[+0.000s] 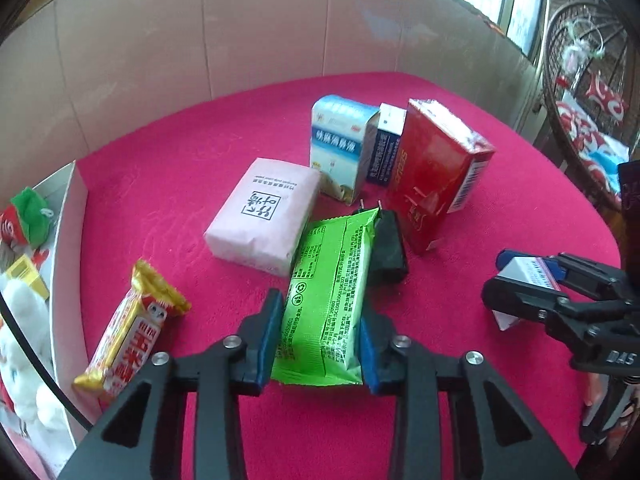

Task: Organize objects
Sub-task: 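Grasp the green snack pack with the left gripper while the right holds the barcode box, then carry the green snack pack and barcode box over the tray with both grippers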

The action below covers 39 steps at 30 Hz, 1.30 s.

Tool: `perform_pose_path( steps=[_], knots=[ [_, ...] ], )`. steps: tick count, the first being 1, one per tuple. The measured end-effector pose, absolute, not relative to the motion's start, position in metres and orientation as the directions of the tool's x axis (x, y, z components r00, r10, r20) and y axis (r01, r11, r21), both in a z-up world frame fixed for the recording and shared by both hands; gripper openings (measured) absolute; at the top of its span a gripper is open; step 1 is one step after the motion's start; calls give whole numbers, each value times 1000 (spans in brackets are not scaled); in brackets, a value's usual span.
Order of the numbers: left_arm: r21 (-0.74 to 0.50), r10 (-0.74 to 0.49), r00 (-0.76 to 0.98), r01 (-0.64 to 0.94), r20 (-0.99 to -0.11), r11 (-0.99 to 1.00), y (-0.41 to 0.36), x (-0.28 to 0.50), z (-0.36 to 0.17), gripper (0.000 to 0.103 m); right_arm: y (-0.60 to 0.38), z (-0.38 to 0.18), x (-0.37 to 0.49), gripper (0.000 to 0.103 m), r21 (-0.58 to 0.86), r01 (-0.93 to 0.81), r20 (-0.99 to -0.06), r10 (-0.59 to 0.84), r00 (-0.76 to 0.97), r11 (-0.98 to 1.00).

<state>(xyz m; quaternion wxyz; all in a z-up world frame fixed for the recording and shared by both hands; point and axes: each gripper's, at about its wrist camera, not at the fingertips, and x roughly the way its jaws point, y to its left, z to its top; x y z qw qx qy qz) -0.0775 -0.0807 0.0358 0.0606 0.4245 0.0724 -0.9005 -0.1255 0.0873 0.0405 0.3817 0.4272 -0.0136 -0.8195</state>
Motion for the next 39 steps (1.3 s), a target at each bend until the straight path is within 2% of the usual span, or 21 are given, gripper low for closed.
perform_pose_path(
  steps=[17,30,39],
  knots=[
    [-65,-82,-747,165,-660,-984,-74,-37,84,34,88,59,-113,58,301,604,-690,-605,-396,-738],
    [-97,-162,-801,264,-577,-960,-118,8,110,34,21,106,-74,58,201,749,-655,-655,-376,-631],
    [-121,-265,-806,381,-529,-917,-169,42,124,34,-43,122,-36,58,142,839,-657,-684,-318,-526]
  ],
)
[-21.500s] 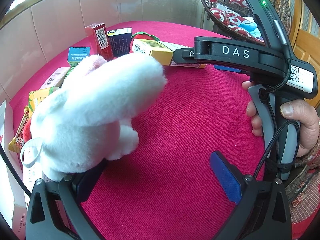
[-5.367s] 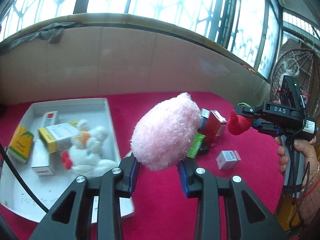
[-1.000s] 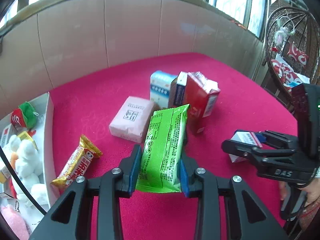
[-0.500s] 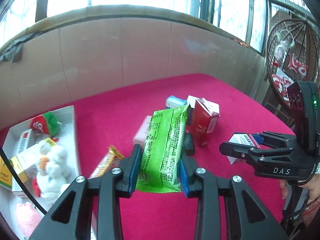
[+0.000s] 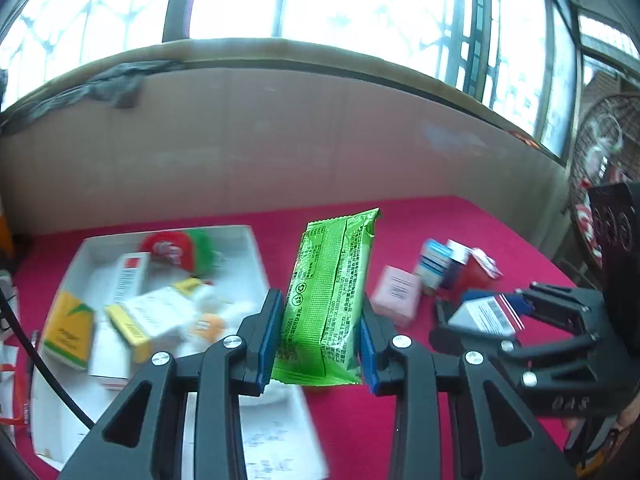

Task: Organize objects
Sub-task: 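Carry the green snack pack and barcode box over the tray with both grippers, then open both grippers to drop the snack pack and barcode box in the tray, then move both grippers back to the remaining items on the table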

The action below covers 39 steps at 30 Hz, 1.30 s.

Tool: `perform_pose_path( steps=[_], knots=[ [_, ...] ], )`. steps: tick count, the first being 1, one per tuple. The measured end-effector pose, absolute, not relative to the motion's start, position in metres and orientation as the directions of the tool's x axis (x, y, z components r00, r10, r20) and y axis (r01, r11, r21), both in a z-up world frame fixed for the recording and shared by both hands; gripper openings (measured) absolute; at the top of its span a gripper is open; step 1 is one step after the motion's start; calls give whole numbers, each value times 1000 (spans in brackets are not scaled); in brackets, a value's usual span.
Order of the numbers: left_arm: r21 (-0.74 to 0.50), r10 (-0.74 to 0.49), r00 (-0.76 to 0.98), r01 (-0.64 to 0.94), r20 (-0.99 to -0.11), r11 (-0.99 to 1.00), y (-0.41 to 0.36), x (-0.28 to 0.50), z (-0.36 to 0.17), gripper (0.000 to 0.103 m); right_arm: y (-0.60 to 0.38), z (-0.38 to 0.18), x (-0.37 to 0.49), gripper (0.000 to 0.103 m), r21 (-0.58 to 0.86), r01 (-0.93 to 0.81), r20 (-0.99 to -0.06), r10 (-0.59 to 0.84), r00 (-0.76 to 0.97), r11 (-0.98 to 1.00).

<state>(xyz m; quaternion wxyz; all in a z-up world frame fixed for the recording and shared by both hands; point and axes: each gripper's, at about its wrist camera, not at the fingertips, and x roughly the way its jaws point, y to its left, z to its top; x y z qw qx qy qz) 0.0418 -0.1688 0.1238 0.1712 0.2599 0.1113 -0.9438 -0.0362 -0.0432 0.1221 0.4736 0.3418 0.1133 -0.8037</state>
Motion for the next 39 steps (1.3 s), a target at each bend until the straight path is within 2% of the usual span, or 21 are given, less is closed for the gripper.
perform_pose_path(
  steps=[7,14,16,17,18,19,20,21,23,24,31,39],
  knots=[
    [-131,-371,-776,497,-510,-858,-224,69,130,34,-101,122,-4,58,114,897,-665,-704,-250,-426],
    [-62,-484,-689,606,-539,-793,-272,68,129,35,-164,111,28,58,108,938,-691,-703,-168,-330],
    [-32,-525,-653,643,-546,-765,-280,70,129,38,-177,106,37,58,103,946,-702,-696,-150,-307],
    [-25,-540,-643,655,-544,-755,-283,72,129,52,-182,103,42,58,96,949,-706,-693,-148,-301],
    [-22,-562,-632,675,-534,-738,-285,77,129,73,-186,100,45,58,91,951,-708,-690,-147,-296],
    [-16,-581,-620,691,-527,-723,-286,81,129,85,-189,98,48,58,81,952,-711,-686,-153,-296],
    [-5,-603,-608,707,-516,-708,-286,85,129,100,-191,95,53,60,54,952,-712,-681,-175,-301],
    [6,-627,-594,723,-503,-691,-286,89,129,103,-190,94,57,60,23,952,-707,-679,-200,-305],
    [21,-653,-570,745,-499,-667,-282,96,128,103,-186,92,63,80,-27,951,-694,-679,-239,-307],
    [16,-650,-570,746,-502,-666,-281,99,128,103,-183,93,64,82,-37,950,-689,-681,-250,-311],
    [-44,-607,-597,731,-524,-681,-267,112,125,103,-162,96,48,83,-23,915,-683,-662,-308,-402],
    [-63,-543,-630,683,-555,-728,-244,104,121,103,-137,101,37,83,-92,855,-657,-614,-437,-511]
  ],
)
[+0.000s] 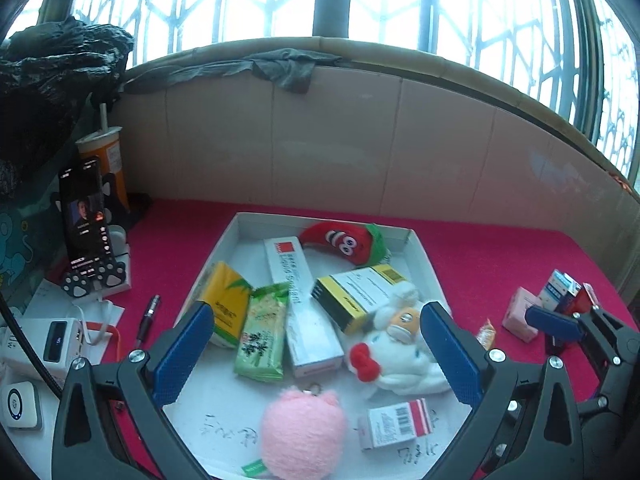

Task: Organize objects
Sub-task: 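Move both grippers back to the remaining items on the table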

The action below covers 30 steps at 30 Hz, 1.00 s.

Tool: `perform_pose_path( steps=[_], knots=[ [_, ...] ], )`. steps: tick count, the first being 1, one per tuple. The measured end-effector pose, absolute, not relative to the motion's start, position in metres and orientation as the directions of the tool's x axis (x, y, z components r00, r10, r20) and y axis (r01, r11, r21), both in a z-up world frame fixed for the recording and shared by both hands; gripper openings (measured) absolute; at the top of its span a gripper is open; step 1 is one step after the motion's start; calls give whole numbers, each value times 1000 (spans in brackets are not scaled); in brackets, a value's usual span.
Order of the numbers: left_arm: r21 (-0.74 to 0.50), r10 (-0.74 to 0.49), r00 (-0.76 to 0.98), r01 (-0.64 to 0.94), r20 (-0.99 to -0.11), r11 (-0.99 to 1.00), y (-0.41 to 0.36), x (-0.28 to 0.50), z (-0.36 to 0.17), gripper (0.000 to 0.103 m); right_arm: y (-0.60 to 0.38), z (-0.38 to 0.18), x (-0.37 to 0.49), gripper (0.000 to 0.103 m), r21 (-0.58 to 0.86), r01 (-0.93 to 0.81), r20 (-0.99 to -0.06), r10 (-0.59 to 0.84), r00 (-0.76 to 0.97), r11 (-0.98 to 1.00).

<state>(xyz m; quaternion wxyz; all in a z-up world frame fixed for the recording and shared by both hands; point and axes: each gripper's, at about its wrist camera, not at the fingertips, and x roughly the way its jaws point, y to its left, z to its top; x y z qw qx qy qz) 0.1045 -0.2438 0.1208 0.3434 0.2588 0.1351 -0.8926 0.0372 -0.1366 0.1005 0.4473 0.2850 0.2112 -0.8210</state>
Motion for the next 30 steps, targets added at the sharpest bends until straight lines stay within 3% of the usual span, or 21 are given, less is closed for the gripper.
perform_pose_path(
  steps=[23,30],
  knots=[
    [4,-441,-675,544,-592,-839,-182,59,117,103,-66,101,-9,83,-37,770,-639,-578,-508,-637],
    [29,-372,-681,459,-630,-888,-157,38,109,103,6,109,-52,83,25,645,-604,-526,-598,-764]
  ],
)
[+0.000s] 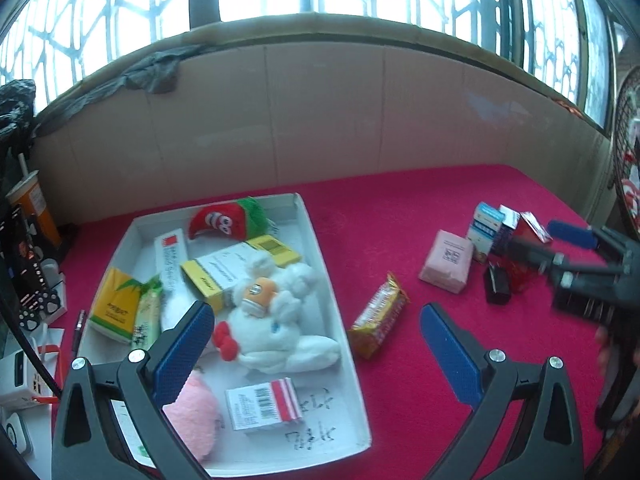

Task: Organize objects
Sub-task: 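Move both grippers back to the remaining items on the table, then grasp the white medicine box with the right gripper while the left grasps the yellow candy bar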

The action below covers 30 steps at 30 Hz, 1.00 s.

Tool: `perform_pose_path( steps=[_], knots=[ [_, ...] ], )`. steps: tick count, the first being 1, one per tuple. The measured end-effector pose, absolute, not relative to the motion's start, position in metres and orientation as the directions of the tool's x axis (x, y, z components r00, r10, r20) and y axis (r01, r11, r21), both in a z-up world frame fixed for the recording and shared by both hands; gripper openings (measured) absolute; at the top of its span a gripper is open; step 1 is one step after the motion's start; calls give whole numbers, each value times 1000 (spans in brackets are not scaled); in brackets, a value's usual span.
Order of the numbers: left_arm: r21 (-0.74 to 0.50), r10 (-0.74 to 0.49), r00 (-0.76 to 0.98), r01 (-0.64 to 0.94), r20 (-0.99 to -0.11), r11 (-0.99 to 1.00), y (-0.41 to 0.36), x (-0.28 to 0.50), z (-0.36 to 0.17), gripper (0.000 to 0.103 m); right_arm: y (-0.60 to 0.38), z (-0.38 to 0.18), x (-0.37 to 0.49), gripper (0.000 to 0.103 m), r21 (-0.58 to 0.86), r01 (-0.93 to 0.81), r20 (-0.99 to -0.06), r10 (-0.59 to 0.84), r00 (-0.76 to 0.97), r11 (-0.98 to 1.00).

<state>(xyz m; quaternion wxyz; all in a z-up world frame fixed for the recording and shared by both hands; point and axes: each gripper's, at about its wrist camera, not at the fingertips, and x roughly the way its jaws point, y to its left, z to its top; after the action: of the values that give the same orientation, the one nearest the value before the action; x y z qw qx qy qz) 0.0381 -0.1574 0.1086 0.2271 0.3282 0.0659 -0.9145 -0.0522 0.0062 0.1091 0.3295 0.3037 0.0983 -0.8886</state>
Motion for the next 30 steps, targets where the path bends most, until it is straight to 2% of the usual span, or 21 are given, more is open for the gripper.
perform_pose_path(
  steps=[7,13,22,26,30],
  knots=[
    [44,-283,-661,354,-695,-934,-141,15,90,103,75,98,-116,83,51,522,-634,-431,-642,-852],
    [29,-220,-625,302,-749,-953,-151,-8,80,103,91,73,-145,83,-14,553,-686,-394,-611,-833],
    [27,-100,-544,140,-833,-990,-148,-50,63,103,66,58,-160,83,-65,685,-690,-464,-556,-725],
    [52,-104,-502,117,-858,-992,-146,-67,52,103,45,47,-168,83,-120,722,-712,-447,-541,-682],
    [67,-106,-464,100,-879,-993,-144,-77,41,103,40,38,-174,83,-80,730,-729,-460,-507,-679]
  ],
)
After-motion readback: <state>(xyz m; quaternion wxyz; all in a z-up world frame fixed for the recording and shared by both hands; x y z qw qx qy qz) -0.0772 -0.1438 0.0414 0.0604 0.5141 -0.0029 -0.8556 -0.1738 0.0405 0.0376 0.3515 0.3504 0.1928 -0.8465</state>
